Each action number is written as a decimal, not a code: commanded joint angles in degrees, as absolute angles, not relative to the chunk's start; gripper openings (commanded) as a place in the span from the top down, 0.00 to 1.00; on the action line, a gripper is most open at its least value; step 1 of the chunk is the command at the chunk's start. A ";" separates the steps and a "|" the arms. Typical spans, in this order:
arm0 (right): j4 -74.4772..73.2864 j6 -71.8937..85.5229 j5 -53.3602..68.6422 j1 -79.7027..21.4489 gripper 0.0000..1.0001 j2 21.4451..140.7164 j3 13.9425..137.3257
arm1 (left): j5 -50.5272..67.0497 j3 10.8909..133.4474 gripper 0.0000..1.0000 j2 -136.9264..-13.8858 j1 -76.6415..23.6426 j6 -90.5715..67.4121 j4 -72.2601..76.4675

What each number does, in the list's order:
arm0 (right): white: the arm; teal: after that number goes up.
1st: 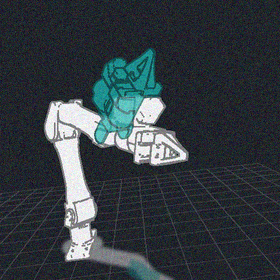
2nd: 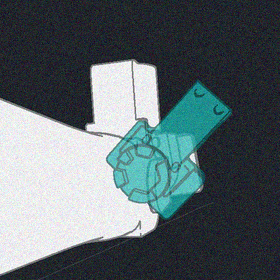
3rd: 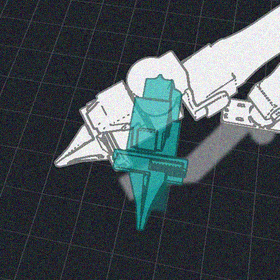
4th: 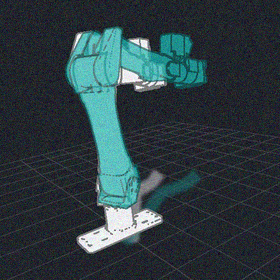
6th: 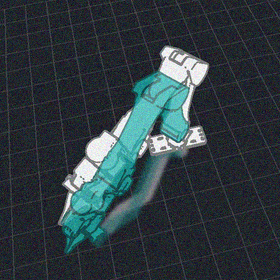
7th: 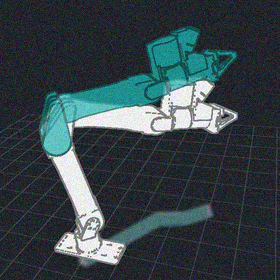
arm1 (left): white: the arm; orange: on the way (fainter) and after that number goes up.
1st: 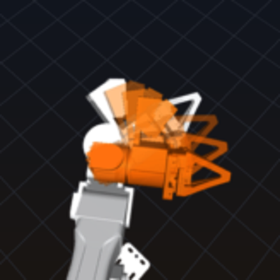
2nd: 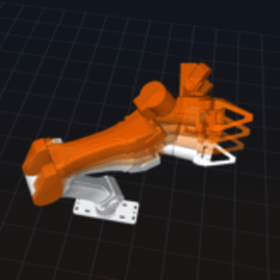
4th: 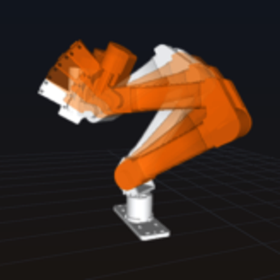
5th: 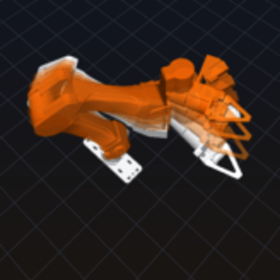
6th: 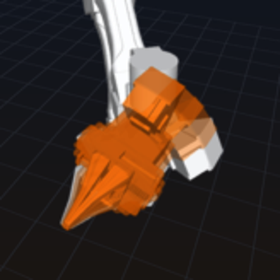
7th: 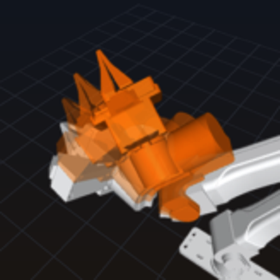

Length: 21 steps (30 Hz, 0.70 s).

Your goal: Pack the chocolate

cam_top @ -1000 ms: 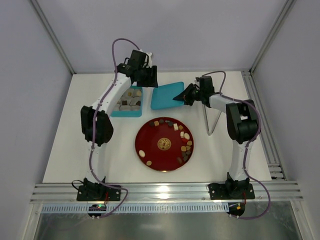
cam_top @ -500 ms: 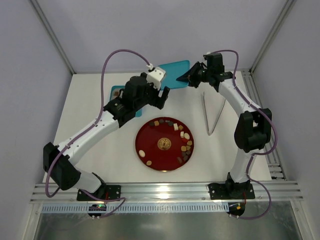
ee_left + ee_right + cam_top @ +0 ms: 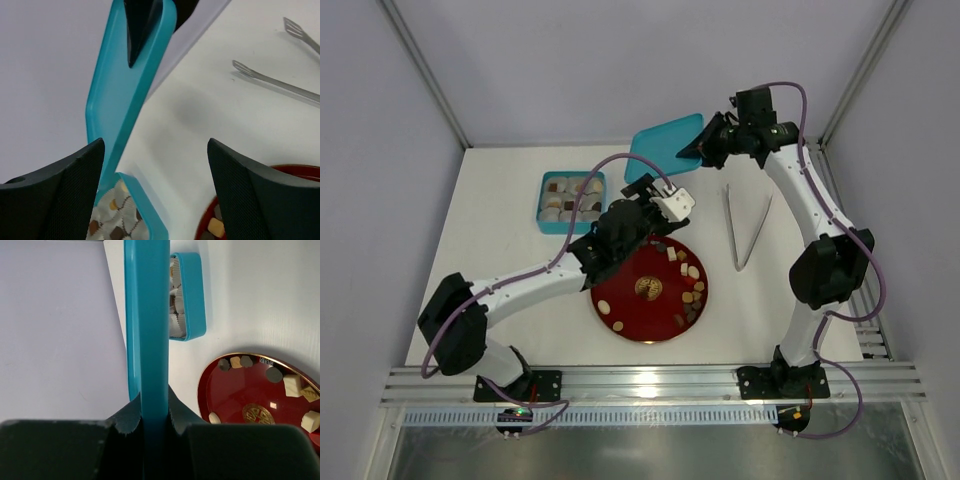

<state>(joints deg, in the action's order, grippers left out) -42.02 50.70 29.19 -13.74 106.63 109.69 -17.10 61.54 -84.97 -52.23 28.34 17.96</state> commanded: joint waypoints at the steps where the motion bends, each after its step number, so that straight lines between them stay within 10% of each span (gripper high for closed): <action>1: -45.70 48.78 28.83 -15.38 0.96 102.83 113.38 | -20.65 62.31 0.19 -86.83 -51.86 36.47 31.64; 21: -50.63 44.74 25.75 -18.28 0.96 101.69 116.37 | -25.49 63.54 0.40 -93.78 -51.86 54.49 41.92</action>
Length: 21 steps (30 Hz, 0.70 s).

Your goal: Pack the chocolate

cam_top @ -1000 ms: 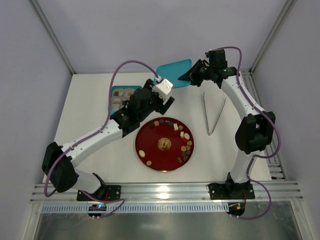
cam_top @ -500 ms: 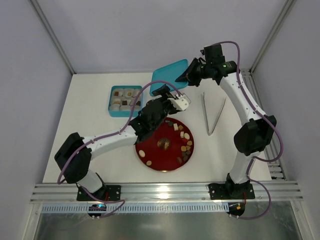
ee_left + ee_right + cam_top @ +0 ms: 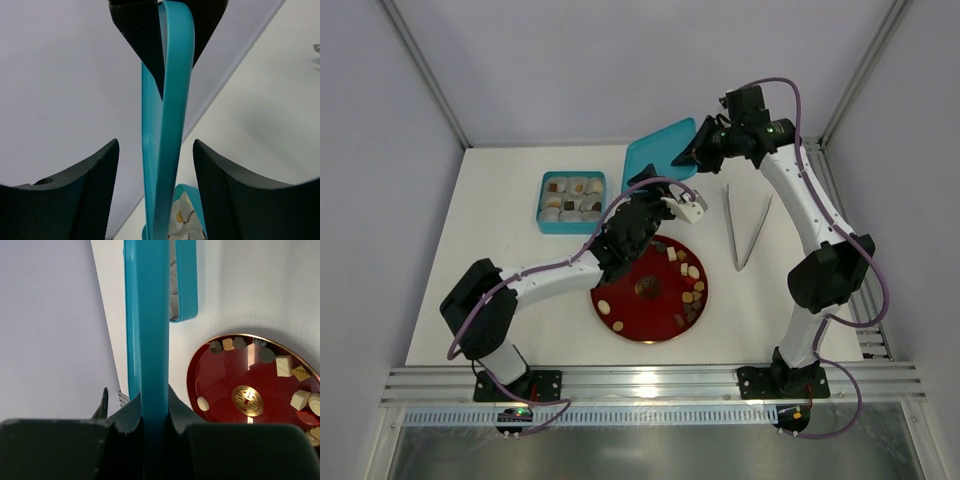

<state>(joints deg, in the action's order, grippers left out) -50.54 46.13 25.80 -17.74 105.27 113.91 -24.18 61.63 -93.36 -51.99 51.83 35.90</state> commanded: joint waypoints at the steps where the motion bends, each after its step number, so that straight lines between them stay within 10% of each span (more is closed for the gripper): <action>1: -50.80 44.56 25.84 -18.54 0.96 101.69 116.28 | -25.49 63.72 0.40 -93.87 -51.86 54.75 42.10; 13: -50.80 44.12 25.75 -19.34 0.96 100.72 115.31 | -26.19 66.09 0.60 -96.15 -51.77 58.97 42.98; 21: -50.36 43.68 25.93 -20.30 0.96 100.37 114.87 | -28.30 67.94 0.92 -98.00 -51.77 61.17 45.00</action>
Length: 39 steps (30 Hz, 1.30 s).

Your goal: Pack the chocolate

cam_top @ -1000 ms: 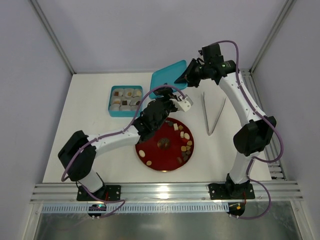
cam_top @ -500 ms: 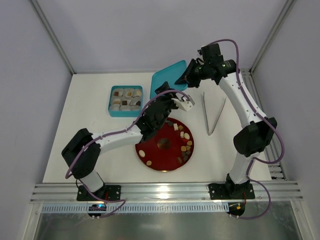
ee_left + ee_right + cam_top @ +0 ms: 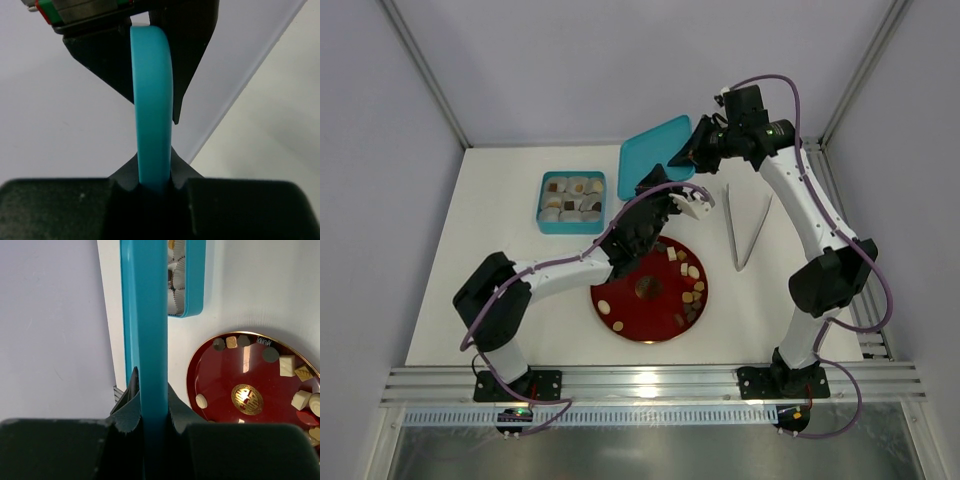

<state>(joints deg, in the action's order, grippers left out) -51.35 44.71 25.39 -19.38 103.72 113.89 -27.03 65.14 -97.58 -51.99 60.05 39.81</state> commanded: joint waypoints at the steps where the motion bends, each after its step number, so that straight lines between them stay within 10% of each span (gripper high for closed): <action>1: -50.45 43.59 25.93 -20.30 0.96 100.37 114.79 | -28.47 68.03 0.97 -98.09 -51.77 61.26 45.00; 7: -49.75 43.42 25.93 -20.48 0.93 99.67 114.44 | -28.83 68.12 1.00 -97.65 -51.77 60.74 45.26; 13: -47.29 43.77 26.54 -20.48 0.58 98.62 113.12 | -28.04 68.11 1.00 -96.42 -51.86 58.28 43.34; 22: -44.12 44.03 26.63 -20.48 0.31 98.35 114.43 | -27.68 68.73 1.00 -94.31 -51.86 53.09 36.48; 39: -33.14 46.14 22.50 -15.12 0.00 92.64 111.71 | -25.76 73.65 1.00 -91.32 -50.10 33.14 19.17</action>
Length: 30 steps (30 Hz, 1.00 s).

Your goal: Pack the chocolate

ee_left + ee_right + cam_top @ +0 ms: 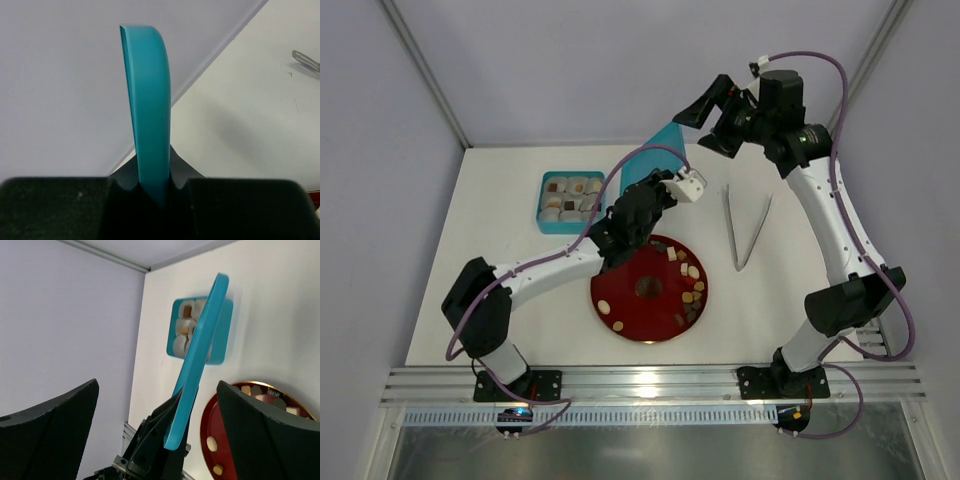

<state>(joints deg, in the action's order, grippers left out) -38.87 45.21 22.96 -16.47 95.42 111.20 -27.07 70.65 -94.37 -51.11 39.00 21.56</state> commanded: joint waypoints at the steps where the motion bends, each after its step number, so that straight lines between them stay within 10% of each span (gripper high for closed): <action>1: -32.70 46.66 23.02 -14.60 0.00 92.64 111.71 | -25.66 74.17 1.00 -91.32 -49.92 31.74 18.29; 19: -23.38 49.13 25.22 -7.38 0.00 91.05 104.60 | -3.79 82.88 1.00 -89.03 -30.78 -3.05 -1.48; 30: -20.04 44.65 31.11 -8.00 0.00 98.69 101.69 | 30.80 84.28 1.00 -94.29 -8.89 -33.98 -0.53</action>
